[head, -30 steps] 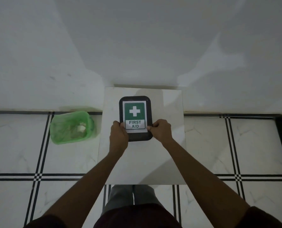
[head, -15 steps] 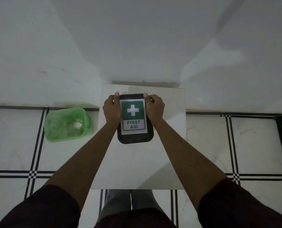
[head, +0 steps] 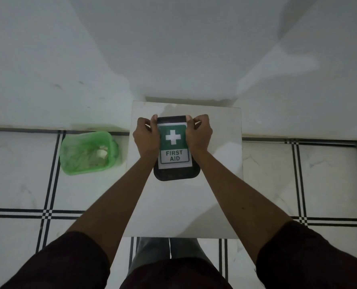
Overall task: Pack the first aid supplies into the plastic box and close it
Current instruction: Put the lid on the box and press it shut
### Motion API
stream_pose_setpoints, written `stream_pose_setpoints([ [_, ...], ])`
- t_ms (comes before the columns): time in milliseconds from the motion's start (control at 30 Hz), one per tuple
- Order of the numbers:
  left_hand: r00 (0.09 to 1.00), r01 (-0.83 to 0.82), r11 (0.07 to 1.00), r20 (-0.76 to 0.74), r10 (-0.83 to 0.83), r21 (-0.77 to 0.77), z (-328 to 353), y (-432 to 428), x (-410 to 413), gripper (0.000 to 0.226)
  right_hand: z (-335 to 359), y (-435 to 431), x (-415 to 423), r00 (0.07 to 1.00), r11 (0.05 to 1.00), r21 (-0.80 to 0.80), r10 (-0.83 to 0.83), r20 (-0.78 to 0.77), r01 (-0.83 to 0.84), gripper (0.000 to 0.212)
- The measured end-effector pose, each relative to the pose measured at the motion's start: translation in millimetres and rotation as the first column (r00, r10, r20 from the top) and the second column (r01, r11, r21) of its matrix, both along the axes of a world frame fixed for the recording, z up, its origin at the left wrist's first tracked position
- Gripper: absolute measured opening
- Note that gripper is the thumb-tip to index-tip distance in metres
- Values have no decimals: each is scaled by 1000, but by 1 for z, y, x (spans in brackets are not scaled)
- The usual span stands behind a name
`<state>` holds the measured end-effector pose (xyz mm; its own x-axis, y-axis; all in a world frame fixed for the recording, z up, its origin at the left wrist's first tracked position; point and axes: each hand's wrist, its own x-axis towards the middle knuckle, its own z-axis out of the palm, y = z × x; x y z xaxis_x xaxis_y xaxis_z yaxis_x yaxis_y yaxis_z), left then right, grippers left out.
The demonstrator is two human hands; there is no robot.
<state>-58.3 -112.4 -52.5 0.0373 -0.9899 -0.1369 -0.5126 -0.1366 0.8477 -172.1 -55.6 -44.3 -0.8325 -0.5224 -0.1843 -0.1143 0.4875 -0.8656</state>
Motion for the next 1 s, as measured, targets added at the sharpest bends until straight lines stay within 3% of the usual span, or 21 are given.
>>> stream_pose_setpoints([
  [100, 976, 191, 979, 122, -182, -67, 6, 13, 6, 31, -2, 12, 12, 928, 972, 176, 205, -312, -156, 17],
  [167, 905, 408, 912, 156, -396, -51, 4, 35, 17, 45, -8, 30, 23, 794, 893, 370, 414, -445, -259, 49],
  [267, 779, 613, 789, 201, -593, -48, 1, 75, 35, 56, -18, 69, 32, 640, 766, 482, 631, -439, -425, 77],
  [333, 729, 665, 746, 257, -634, -45, 2, 87, 40, 62, -22, 89, 32, 628, 733, 489, 670, -395, -473, 80],
  [467, 609, 764, 645, 376, -699, -38, 6, 85, 38, 76, -19, 101, 32, 661, 758, 465, 639, -394, -457, 77],
  [667, 490, 806, 589, 492, -720, 59, 7, 89, 40, 72, -17, 109, 28, 649, 747, 505, 646, -401, -432, 66],
  [833, 481, 825, 564, 478, -735, 38, 7, 100, 39, 77, -19, 124, 26, 638, 742, 512, 653, -409, -432, 65],
  [1000, 512, 806, 591, 464, -723, 34, 5, 101, 35, 76, -17, 120, 27, 635, 717, 542, 674, -378, -439, 77],
])
